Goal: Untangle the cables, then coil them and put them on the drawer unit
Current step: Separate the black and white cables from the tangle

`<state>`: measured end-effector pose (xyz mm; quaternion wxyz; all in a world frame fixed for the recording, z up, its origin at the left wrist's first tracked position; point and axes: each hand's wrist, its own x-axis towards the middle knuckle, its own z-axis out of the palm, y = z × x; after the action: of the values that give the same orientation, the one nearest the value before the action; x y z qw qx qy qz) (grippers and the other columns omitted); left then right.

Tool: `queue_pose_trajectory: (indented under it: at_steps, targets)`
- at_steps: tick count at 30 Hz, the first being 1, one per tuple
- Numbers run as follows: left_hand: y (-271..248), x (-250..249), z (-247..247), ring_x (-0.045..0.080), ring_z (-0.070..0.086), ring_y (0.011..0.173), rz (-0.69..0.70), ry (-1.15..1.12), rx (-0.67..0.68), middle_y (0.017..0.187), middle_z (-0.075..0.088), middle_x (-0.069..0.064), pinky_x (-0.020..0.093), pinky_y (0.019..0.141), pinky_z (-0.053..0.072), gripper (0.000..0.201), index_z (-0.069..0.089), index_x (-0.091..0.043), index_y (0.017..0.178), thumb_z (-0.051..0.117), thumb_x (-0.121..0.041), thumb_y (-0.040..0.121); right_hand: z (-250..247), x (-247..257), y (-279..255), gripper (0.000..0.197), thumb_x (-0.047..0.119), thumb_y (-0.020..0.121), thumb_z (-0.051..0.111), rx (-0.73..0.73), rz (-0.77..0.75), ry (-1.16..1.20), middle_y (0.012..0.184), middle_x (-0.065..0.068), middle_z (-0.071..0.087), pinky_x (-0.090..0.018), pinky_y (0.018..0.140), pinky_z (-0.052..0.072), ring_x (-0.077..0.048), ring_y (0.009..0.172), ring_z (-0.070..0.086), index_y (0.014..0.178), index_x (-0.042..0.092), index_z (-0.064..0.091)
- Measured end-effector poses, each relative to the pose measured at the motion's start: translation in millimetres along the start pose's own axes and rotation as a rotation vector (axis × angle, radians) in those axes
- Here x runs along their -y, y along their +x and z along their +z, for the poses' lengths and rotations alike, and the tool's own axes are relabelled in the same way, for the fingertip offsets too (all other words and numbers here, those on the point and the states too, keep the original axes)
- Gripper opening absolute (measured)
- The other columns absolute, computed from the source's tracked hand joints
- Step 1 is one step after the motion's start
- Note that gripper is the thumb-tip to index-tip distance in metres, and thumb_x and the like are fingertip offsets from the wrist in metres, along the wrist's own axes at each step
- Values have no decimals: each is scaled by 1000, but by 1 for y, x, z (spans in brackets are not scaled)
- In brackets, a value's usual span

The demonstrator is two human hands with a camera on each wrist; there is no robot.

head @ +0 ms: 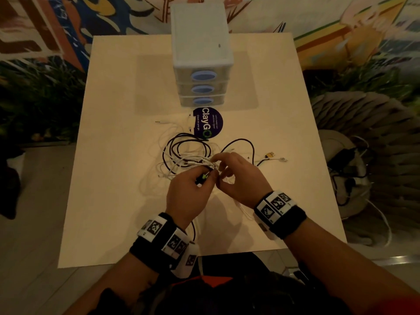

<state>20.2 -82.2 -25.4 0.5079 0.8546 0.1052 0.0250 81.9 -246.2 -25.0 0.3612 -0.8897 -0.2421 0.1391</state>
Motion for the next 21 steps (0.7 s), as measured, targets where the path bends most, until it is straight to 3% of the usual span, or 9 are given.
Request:
queue_pose_trajectory:
  at_steps: [5,10,12,14,17,19,21]
  targets:
    - [3,1,-7,8,65,71,-95,-131,-28,74,69,-8,27,68,51,16,68,-18,91,59,-24,102,-15,-10,5,17,42,98,60,165,-38,-86,102,14,67,-26,76,52,-5,87,61,110,31,66]
    - [1,-7,-15,17,67,76,-68,-287,58,77,70,1,36,77,54,23,61,-12,99,43,-23,108,-16,-12,10,19,44,102,50,201,64,-219,98,16,65,-30,71,50,-12,84,64,115,33,59]
    - [0,-10,-16,11,62,66,-72,-350,57,75,69,5,28,67,51,23,59,-14,96,41,-19,109,-13,-12,14,20,44,100,54,166,141,-194,96,15,67,-29,67,45,-12,79,63,116,32,52]
    - [-1,-13,-17,1,55,54,-83,-411,48,74,68,9,15,58,42,25,57,-14,94,38,-14,110,-12,-9,14,28,44,94,64,85,163,-141,87,17,64,-27,61,44,-4,69,58,109,34,43]
    - [-2,-20,-20,-2,53,50,-68,-470,56,75,67,16,10,54,40,24,57,-8,97,36,-9,110,-12,2,5,35,39,85,72,55,13,-137,77,16,52,-20,56,38,1,64,49,100,34,40]
    - [-2,-23,-22,-2,50,46,-66,-518,80,72,67,13,7,51,38,24,57,-7,97,37,-8,110,-8,10,0,35,40,85,72,138,-65,-151,84,15,56,-21,59,41,-2,67,50,109,34,48]
    - [-2,-22,-24,1,40,42,-76,-570,103,68,66,3,12,45,34,21,58,-10,98,41,-17,108,-2,11,2,31,40,92,66,174,-81,-179,98,13,60,-26,66,49,-5,75,54,119,31,55]
